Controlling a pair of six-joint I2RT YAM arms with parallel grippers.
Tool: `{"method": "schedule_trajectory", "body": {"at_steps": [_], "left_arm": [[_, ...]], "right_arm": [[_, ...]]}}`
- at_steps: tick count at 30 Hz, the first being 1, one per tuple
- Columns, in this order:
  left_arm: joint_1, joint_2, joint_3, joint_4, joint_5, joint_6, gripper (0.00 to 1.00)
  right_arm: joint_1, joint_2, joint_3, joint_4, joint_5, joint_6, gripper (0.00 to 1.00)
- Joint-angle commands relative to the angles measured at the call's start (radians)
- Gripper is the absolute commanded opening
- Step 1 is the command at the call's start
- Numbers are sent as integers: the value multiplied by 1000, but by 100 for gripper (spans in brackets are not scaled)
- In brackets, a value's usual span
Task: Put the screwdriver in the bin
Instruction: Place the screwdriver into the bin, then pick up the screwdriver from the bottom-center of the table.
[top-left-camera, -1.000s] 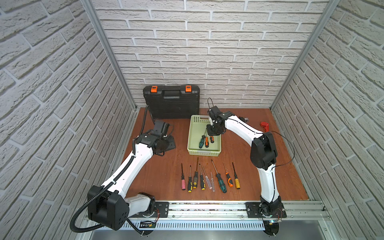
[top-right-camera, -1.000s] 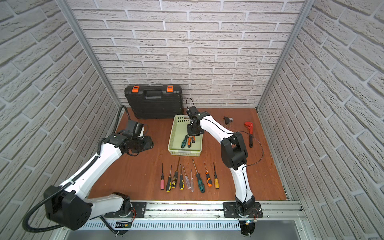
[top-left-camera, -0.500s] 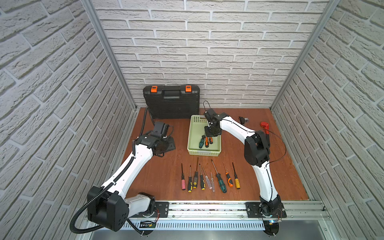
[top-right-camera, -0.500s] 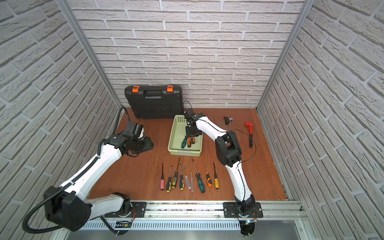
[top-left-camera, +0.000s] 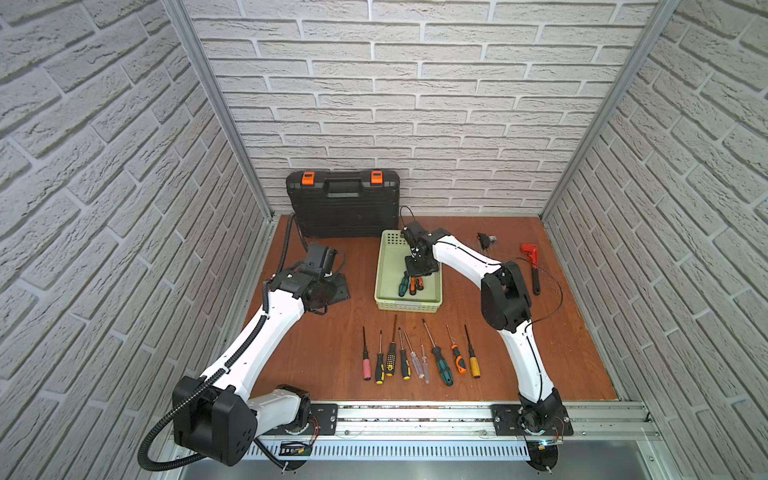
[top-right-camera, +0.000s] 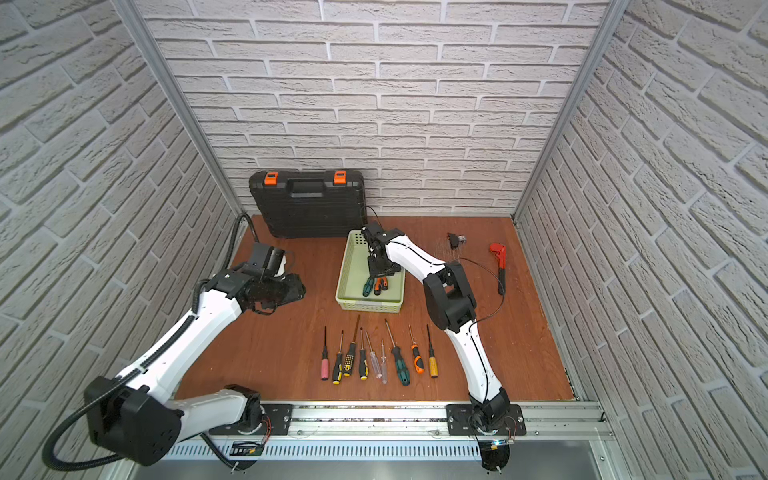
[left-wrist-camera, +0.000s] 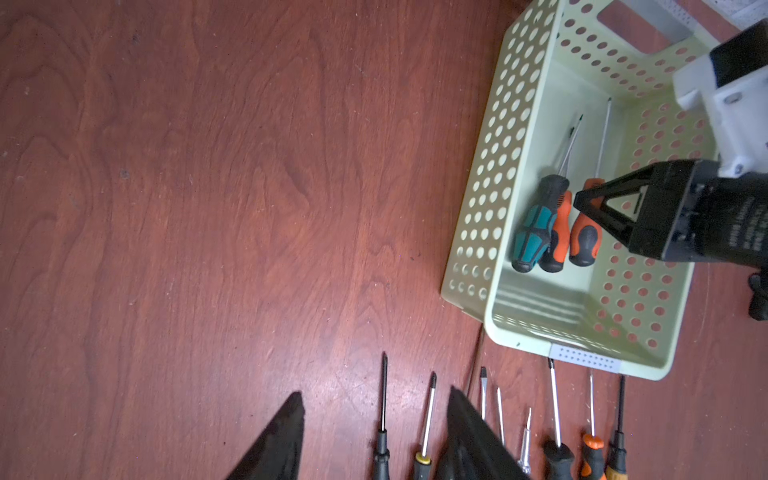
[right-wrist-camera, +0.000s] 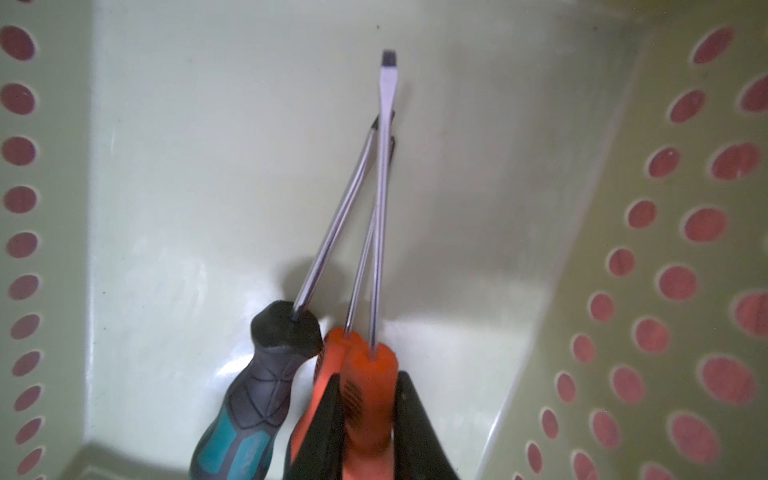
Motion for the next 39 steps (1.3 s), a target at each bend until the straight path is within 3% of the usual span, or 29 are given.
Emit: {"method": "schedule_trajectory", "body": {"at_steps": [1, 4, 11, 20, 25, 32, 39], "left_arm": [[8, -16, 21, -7, -16, 4, 56], [7, -13, 35, -17, -25, 12, 56], [7, -15, 54, -38, -27, 17, 57], [-16, 8, 19, -112, 123, 5, 55], [-137, 33, -15, -153, 115, -62, 55], [-390, 16, -182, -78, 60, -271, 56], [-532, 71, -288, 24, 88, -350, 55]], "right_arm": [[4, 13, 16, 5, 4, -11, 23], [4, 19, 25, 7, -20, -12, 29], [6, -36, 26, 0, -22, -16, 29], [36, -262, -20, 17, -1, -87, 31], [62, -426, -128, 65, -40, -108, 35], [80, -681, -491, 286, -90, -61, 40], [80, -674, -553, 281, -109, -53, 39]]}}
